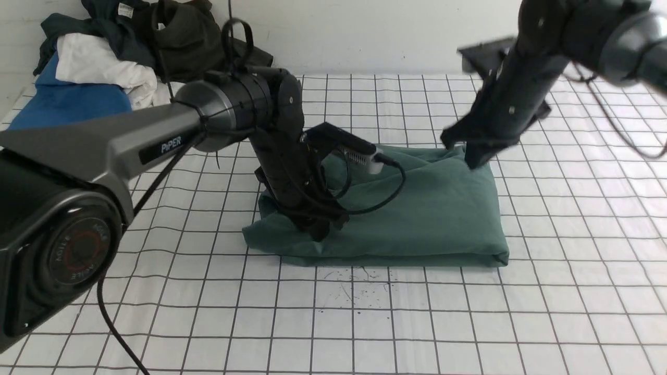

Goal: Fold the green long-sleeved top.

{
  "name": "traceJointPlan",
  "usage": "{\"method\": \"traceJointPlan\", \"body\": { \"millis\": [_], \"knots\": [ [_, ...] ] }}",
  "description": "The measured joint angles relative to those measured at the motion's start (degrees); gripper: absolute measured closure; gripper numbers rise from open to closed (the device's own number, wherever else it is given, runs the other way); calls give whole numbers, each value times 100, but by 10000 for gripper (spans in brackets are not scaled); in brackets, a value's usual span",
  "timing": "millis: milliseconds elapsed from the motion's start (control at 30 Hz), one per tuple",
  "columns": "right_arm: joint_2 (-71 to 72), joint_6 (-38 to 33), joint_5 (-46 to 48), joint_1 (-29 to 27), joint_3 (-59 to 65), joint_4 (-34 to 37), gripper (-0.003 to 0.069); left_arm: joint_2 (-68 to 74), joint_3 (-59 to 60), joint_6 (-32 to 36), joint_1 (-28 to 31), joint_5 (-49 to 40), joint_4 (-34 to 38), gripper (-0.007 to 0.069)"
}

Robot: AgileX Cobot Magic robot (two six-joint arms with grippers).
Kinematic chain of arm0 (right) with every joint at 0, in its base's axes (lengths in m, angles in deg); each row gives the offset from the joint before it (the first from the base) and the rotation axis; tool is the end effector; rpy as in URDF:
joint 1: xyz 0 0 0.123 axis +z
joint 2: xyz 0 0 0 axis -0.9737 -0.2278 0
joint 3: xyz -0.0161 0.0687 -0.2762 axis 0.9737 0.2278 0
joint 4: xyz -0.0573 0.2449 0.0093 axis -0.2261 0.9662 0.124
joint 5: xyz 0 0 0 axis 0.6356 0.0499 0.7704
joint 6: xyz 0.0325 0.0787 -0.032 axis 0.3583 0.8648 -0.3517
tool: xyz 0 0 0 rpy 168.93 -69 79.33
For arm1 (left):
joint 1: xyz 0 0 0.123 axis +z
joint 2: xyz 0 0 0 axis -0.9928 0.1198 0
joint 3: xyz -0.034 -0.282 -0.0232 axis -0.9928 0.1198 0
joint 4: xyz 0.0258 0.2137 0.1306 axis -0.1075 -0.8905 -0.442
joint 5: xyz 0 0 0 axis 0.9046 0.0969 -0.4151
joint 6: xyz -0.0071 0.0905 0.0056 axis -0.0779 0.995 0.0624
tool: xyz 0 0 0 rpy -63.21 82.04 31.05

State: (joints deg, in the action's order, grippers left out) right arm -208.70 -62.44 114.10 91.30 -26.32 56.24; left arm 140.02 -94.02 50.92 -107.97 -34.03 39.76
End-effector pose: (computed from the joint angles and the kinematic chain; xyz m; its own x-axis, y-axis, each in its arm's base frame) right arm 0.4463 0.1232 0.2227 -0.8939 -0.3986 -0.2049 -0.4167 0.9076 0.0522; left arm 0.4143 -0.2101 0.1716 -0.7665 0.5971 -0.2365 0.6337 0.7629 -0.1280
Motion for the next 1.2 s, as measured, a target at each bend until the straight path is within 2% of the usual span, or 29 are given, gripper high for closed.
{"method": "traceJointPlan", "body": {
  "millis": [100,167,400,600,767,933,1133,1200],
  "knots": [
    [-36,-2,-944,0,1031,157,672,89,-90,-84,-2,-129,-64,391],
    [-36,-2,-1169,0,1220,192,673,96,-109,-83,-2,-144,-58,391],
    [219,-7,-1088,0,1030,231,673,-358,45,-97,-2,-312,-200,391],
    [1666,-97,-973,0,706,242,673,-2317,57,-180,-2,-972,-660,391],
    [3121,-144,-928,0,898,244,673,-3635,207,-428,-2,-1153,-1016,391],
    [4455,-144,-1150,0,1931,354,673,-4818,1221,-570,-2,-1171,-1069,391],
    [6362,-139,-2196,0,3804,677,673,-6407,3253,-805,-2,-1059,-1261,391],
    [7321,-139,-2805,0,4632,752,673,-7204,4237,-979,-2,-768,-1358,391]
  ]
}}
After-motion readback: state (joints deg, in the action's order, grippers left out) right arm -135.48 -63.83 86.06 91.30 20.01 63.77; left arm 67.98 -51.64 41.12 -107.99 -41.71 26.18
